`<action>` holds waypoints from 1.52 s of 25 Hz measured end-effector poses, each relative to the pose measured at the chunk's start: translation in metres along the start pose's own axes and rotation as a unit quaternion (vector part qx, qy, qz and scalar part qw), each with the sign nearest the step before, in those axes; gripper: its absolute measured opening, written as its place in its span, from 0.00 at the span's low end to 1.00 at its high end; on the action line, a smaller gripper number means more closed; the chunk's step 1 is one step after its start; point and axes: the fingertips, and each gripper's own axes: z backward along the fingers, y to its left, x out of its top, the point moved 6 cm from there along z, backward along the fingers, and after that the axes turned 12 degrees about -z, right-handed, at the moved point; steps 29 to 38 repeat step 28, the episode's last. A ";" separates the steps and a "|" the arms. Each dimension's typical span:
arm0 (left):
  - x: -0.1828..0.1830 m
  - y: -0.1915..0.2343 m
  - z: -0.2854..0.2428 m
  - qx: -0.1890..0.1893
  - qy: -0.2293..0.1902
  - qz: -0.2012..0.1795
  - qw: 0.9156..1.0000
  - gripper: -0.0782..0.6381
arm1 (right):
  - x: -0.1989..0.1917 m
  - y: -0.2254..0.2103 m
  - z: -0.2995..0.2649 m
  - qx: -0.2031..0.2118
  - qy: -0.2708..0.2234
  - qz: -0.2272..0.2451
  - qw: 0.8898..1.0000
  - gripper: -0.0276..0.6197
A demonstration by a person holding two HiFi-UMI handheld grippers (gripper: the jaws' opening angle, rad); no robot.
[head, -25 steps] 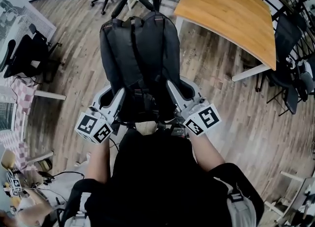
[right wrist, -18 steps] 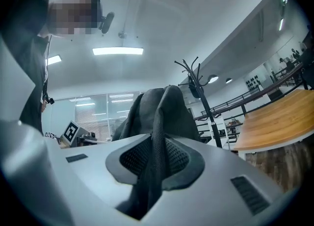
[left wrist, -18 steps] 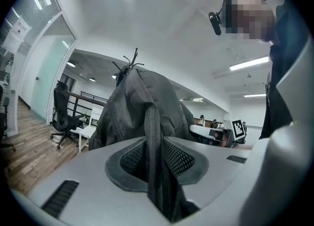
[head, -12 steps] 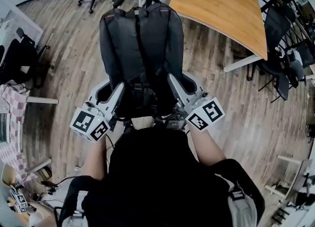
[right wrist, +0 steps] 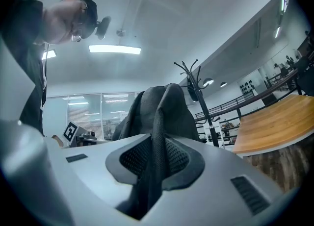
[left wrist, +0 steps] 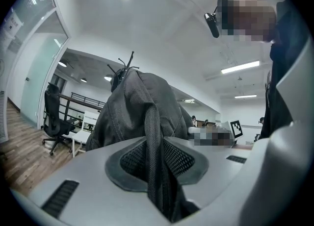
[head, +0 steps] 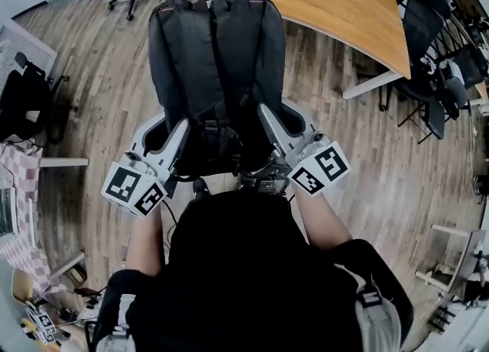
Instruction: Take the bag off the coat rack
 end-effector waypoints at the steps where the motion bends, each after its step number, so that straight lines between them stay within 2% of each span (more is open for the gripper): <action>1: 0.000 0.001 0.000 0.000 0.000 0.000 1.000 0.26 | -0.001 0.000 0.000 -0.001 -0.001 0.000 1.000 0.17; 38: 0.003 0.003 -0.001 0.008 -0.004 0.005 1.000 0.26 | 0.004 0.000 -0.005 0.004 -0.005 0.012 1.000 0.17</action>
